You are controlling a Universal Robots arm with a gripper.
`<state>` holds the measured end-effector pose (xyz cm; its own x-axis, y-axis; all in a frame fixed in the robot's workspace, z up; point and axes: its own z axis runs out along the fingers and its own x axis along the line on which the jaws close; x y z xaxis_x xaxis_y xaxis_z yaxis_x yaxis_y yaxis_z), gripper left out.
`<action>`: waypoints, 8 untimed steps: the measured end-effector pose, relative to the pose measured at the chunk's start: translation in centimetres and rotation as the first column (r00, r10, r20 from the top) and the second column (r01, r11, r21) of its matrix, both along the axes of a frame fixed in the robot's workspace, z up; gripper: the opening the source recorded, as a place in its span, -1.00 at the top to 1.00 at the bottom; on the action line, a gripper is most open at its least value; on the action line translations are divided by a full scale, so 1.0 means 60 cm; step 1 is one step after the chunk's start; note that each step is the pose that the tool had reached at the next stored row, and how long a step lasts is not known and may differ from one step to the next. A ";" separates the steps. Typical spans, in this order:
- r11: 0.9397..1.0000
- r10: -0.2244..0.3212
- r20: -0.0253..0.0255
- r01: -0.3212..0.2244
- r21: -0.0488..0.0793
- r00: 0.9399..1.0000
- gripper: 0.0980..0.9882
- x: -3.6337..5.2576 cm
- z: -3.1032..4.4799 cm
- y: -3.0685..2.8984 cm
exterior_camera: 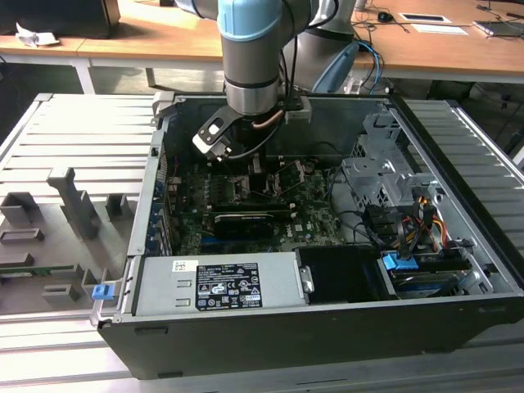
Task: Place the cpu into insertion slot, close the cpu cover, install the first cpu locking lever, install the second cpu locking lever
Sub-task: 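Place the cpu into insertion slot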
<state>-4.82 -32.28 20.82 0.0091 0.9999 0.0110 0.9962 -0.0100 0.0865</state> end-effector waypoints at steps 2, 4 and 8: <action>1.000 -0.004 0.000 0.004 0.000 1.000 0.00 0.000 -0.001 0.0015; 1.000 -0.006 0.000 0.006 0.000 1.000 0.00 0.000 -0.004 0.0042; 1.000 -0.006 0.000 0.006 0.000 1.000 0.00 0.001 -0.014 0.0109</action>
<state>-4.76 -31.62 19.98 0.0151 0.9998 0.0111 0.9961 -0.0160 0.0866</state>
